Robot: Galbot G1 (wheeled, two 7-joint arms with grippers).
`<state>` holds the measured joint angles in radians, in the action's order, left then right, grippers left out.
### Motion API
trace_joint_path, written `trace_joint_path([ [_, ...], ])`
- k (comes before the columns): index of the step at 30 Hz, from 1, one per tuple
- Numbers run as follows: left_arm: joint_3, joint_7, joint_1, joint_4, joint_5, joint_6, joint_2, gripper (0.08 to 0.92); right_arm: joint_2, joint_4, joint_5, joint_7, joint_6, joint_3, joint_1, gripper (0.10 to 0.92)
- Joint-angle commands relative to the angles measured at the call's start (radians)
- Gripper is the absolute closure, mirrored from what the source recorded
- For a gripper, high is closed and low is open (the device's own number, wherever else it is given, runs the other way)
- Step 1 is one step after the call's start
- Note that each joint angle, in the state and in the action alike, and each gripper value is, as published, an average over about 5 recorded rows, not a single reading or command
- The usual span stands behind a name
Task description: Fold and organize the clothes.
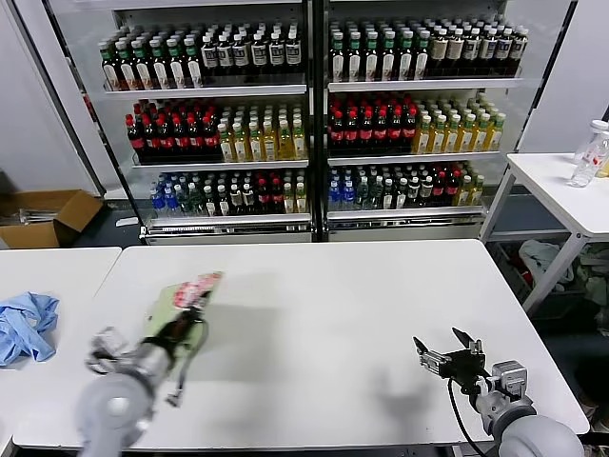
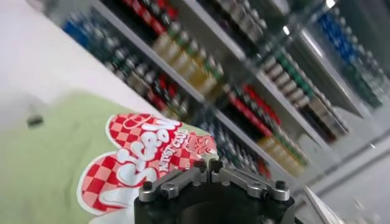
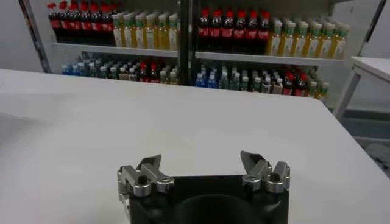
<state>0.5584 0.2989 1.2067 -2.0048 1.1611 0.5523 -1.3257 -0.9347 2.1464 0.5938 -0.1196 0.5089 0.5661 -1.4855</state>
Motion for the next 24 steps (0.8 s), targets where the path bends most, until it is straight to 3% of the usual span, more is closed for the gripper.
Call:
trace_joint_path([
  [1, -0.397, 0.024, -0.126, 0.15, -0.307, -0.01, -0.301, 0.91, 0.004, -0.001, 0.001, 0.002, -0.007, -0.002, 0.007, 0.203],
  [7, -0.445, -0.012, -0.147, 0.185, -0.438, -0.037, -0.318, 0.872, 0.015, -0.002, -0.005, 0.012, -0.035, -0.009, 0.032, 0.203],
  [15, -0.464, -0.059, -0.131, 0.084, -0.569, -0.106, -0.301, 0.641, 0.022, -0.036, -0.012, 0.002, -0.049, -0.101, 0.131, 0.203],
  [20, -0.329, -0.057, -0.081, 0.038, -0.804, -0.151, -0.166, 0.485, -0.018, -0.103, 0.027, -0.039, -0.026, -0.323, 0.328, 0.203],
  [24, -0.15, -0.042, -0.01, -0.003, -0.809, -0.177, -0.043, 0.373, -0.123, -0.205, 0.085, -0.1, 0.009, -0.53, 0.54, 0.203],
])
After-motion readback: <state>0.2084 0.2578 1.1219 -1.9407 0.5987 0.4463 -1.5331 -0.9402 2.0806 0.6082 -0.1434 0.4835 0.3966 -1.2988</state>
